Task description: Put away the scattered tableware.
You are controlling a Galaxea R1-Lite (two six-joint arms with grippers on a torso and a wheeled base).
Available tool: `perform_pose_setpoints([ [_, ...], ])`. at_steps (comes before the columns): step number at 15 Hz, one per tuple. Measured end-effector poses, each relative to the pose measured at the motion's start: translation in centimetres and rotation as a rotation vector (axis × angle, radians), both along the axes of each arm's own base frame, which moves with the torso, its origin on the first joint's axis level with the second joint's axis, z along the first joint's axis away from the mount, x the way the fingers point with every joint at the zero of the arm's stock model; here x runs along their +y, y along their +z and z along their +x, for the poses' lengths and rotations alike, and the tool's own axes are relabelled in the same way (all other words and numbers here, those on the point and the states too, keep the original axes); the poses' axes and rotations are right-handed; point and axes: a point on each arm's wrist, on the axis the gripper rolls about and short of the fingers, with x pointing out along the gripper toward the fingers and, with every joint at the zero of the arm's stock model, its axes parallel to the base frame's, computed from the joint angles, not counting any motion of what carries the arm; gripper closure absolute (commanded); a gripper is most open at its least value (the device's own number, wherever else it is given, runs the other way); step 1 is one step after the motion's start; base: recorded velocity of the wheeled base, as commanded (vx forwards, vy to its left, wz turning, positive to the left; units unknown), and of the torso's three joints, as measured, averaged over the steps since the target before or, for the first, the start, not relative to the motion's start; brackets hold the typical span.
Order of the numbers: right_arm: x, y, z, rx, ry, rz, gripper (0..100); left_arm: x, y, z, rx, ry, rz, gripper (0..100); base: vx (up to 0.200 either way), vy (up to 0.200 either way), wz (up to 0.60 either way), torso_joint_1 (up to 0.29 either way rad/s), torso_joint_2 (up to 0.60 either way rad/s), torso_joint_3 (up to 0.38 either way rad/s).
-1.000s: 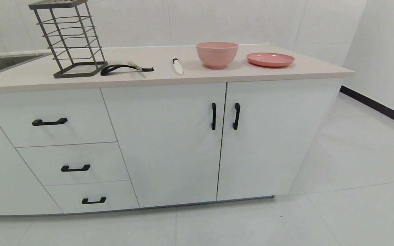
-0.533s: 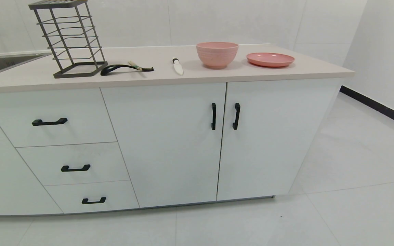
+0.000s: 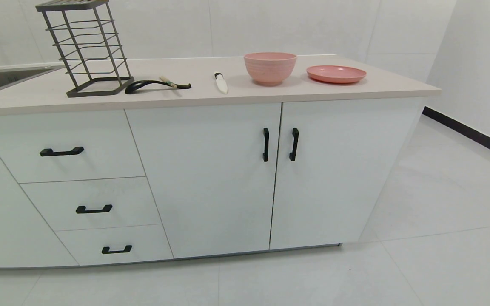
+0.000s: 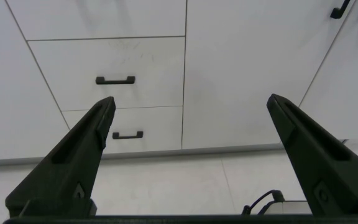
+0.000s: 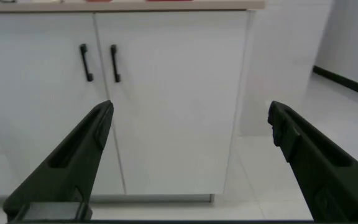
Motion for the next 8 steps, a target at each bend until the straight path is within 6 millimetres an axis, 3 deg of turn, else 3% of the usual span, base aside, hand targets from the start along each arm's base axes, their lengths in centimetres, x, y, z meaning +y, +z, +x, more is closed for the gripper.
perform_pose_setpoints([
  [4,0.4,3.4,0.3,0.106,0.149,-0.040,0,0.0,0.0,0.0,0.000,-0.002,0.003,0,0.000,0.000,0.00,0.000,0.00,0.000],
  [8,0.6,7.2,4.4,0.237,0.285,-0.076,0,0.0,0.0,0.0,0.002,-0.003,0.006,0,0.000,0.000,0.00,0.000,0.00,0.000],
])
